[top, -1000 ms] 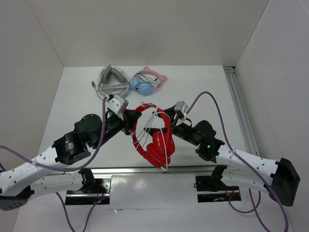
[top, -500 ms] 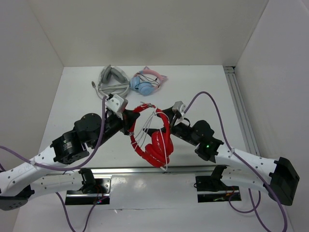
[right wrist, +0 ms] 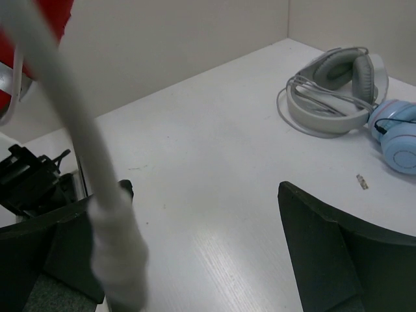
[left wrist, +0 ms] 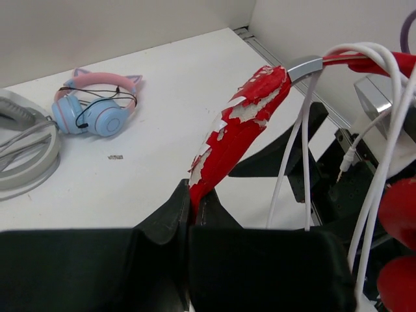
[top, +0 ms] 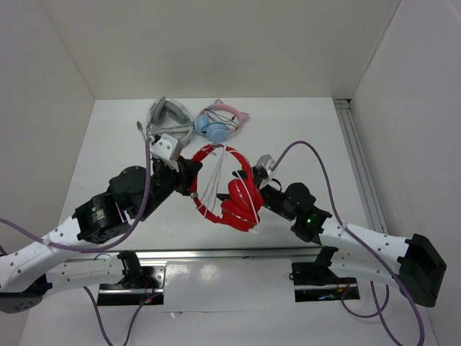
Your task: Wrap the headphones
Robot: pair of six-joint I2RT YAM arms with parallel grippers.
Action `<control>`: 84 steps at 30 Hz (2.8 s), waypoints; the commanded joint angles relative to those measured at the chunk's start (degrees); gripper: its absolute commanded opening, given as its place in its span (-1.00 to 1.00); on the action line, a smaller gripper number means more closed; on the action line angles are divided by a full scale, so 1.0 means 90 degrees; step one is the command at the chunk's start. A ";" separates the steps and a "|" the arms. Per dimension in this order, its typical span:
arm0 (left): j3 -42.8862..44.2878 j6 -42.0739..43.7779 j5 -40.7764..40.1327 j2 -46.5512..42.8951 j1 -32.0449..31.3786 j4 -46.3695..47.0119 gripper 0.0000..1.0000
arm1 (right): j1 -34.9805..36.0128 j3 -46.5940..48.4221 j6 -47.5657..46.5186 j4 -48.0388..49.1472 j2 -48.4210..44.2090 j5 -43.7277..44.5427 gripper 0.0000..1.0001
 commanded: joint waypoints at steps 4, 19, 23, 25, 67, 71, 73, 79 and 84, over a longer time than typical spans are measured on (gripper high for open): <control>0.0430 -0.0662 -0.1153 0.0020 0.0120 0.0670 -1.00 | 0.0039 -0.0138 -0.0068 -0.0219 -0.0044 0.0481 1.00; 0.0645 -0.1716 -0.1615 0.0391 0.0753 -0.0121 -1.00 | 0.0039 0.0036 0.1843 -0.2698 -0.0425 0.5888 1.00; 0.0450 -0.1931 -0.1049 0.0469 0.1300 -0.0121 -1.00 | 0.0039 0.0466 0.2559 -0.4122 -0.0639 0.6966 1.00; 0.0361 -0.1991 -0.0834 0.0556 0.1496 0.0015 -1.00 | 0.0039 0.0671 0.2841 -0.4592 -0.0776 0.7210 1.00; 0.4530 -0.2567 0.1647 0.8378 0.2845 0.0884 -1.00 | -0.0019 0.2460 0.3146 -0.7847 -0.3393 0.5630 1.00; 0.5105 -0.2567 0.1764 0.9012 0.2786 0.0992 -1.00 | -0.0019 0.2459 0.2980 -0.7847 -0.3531 0.5688 1.00; 0.5370 -0.2567 0.1765 0.9228 0.2728 0.0992 -1.00 | -0.0019 0.2459 0.2979 -0.7944 -0.3589 0.5747 1.00; 0.6258 -0.2752 0.1784 0.9998 0.2727 0.0924 -1.00 | -0.0019 0.2391 0.2979 -0.7944 -0.3648 0.5523 1.00; 0.7233 -0.3005 0.2009 1.0605 0.2786 0.0739 -1.00 | -0.0019 0.2332 0.2979 -0.7944 -0.3521 0.5395 1.00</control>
